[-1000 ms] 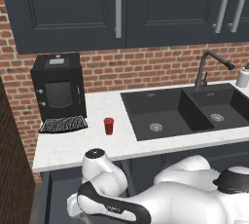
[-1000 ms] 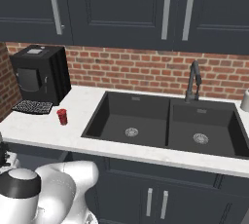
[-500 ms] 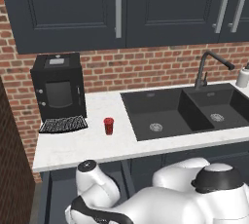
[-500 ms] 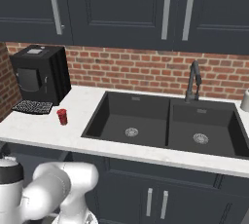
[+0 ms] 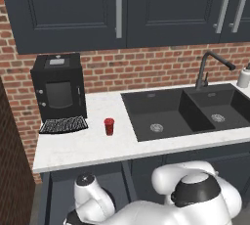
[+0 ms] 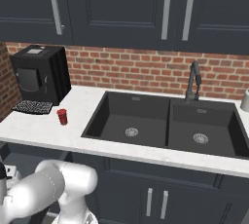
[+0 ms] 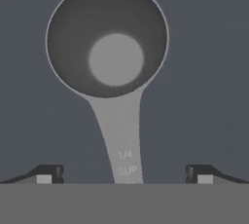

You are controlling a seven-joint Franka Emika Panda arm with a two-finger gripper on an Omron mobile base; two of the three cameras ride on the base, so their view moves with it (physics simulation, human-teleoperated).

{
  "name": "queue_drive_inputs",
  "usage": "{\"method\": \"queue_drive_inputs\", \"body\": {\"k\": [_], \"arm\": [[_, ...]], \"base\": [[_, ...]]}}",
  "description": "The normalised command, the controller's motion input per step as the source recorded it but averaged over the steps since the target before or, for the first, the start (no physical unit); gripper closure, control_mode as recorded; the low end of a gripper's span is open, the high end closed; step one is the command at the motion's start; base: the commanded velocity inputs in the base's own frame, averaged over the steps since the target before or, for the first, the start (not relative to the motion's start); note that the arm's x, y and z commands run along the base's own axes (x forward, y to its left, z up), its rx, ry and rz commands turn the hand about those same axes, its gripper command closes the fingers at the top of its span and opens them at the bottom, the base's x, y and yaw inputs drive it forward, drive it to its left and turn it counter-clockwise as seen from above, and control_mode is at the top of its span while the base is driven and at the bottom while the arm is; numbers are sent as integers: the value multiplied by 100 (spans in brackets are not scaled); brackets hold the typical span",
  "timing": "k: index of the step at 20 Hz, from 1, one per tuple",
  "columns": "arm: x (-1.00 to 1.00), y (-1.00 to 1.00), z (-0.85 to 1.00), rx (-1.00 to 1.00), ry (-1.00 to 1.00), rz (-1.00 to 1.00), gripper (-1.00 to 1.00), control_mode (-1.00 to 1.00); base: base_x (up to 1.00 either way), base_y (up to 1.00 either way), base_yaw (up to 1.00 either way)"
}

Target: Pick the measuring cup from the drawer and place it on the counter.

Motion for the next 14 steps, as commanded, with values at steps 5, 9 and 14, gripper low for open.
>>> {"method": "queue_drive_inputs", "body": {"k": [5,9,14], "arm": [[0,15,-23,0,0,0,-100,-100],[0,6,-16,0,0,1,-100,-100],[0,1,-10,0,0,2,100,-100]], "base": [[0,0,0],[0,0,0],[0,0,0]]}}
